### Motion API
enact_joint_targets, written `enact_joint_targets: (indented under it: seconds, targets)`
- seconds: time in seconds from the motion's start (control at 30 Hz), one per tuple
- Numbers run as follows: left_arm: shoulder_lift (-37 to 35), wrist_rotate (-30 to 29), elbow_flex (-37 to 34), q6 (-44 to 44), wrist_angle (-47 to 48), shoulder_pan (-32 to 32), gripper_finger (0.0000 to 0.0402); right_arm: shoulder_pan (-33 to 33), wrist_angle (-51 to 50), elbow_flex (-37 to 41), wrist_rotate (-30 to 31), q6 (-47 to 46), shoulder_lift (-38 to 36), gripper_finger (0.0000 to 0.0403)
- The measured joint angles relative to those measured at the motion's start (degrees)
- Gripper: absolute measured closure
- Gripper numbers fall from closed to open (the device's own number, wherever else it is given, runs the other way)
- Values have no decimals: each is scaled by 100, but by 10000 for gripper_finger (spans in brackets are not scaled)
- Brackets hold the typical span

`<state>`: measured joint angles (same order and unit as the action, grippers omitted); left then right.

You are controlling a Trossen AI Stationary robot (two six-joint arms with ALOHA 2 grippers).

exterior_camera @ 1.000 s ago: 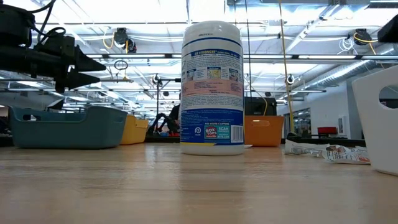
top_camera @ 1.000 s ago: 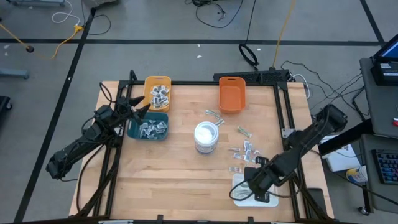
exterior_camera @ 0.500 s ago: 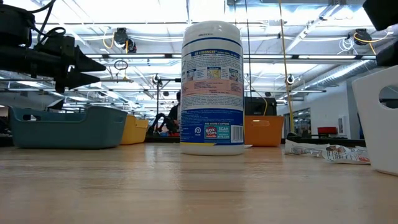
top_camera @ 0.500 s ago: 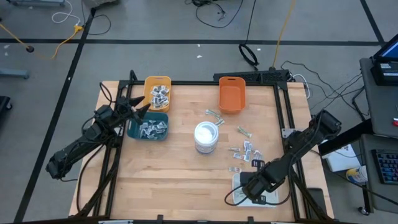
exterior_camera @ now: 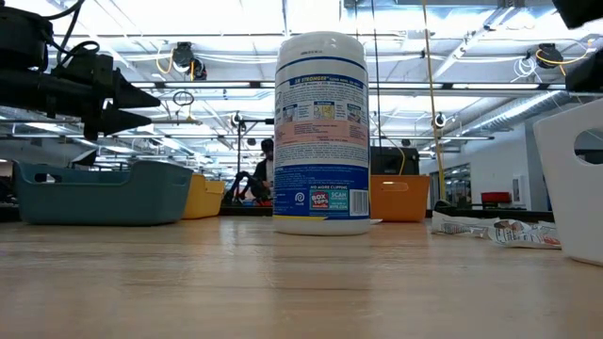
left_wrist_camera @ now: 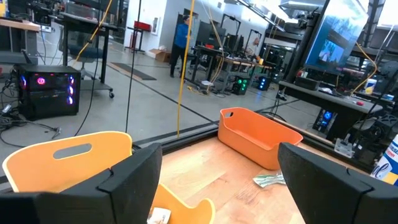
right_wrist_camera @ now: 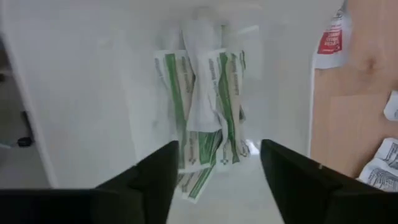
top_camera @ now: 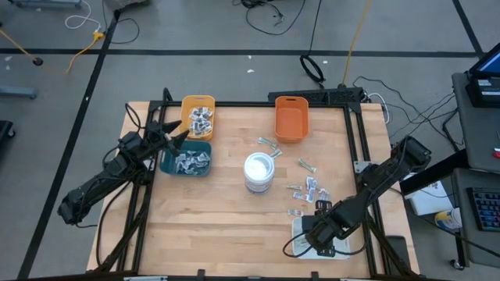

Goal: Pick & Place First Aid Supplies
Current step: Put the green bandage into the white bin

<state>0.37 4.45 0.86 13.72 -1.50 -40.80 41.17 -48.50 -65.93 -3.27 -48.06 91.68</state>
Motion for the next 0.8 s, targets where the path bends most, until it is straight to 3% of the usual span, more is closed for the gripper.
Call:
enact_joint_targets:
  seconds: [0.2, 0.43, 0.8]
  targets:
    - [0, 0, 0, 0, 0, 2, 89, -176, 1, 0, -2, 521, -465, 143]
    - [1, 0, 0, 1, 0, 1, 94, -630, -12, 0, 13, 1310, -890, 143]
    - [1, 0, 0, 0, 0, 2, 73, -2436, -701, 0, 335, 1286, -1144, 156]
